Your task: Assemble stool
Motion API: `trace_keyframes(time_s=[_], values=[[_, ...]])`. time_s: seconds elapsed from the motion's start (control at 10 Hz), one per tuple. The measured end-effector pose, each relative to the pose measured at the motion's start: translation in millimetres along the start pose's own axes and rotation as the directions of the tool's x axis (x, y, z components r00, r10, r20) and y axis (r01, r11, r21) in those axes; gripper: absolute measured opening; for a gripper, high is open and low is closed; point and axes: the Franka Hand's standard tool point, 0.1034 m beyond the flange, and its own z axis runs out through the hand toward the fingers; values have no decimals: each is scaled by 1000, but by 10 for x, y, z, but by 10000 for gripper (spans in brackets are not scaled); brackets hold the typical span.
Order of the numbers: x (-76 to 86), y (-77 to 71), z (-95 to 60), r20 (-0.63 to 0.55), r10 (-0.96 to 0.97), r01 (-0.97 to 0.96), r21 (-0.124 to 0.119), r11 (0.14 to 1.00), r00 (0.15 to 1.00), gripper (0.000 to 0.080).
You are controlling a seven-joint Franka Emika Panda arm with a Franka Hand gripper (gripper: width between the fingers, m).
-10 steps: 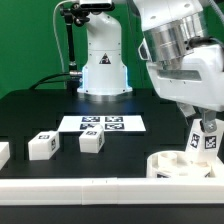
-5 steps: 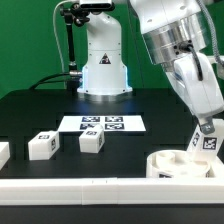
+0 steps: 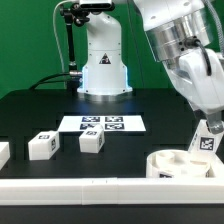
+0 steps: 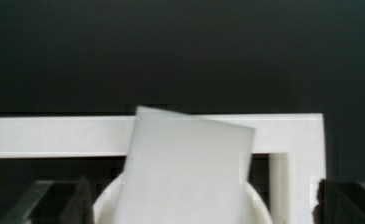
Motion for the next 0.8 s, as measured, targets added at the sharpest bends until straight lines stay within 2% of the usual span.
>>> trace_keyframes(time_s=[0.1, 0.2, 0.7, 0.8], values=[[-67, -22, -49, 1, -23, 23, 8, 1000, 1000, 643], [-96, -38, -81, -2, -144, 144, 14, 990, 990, 643], [-83, -26, -62, -5, -465, 465, 9, 885, 886, 648], [-82, -25, -62, -9, -550, 550, 6, 835, 835, 648]])
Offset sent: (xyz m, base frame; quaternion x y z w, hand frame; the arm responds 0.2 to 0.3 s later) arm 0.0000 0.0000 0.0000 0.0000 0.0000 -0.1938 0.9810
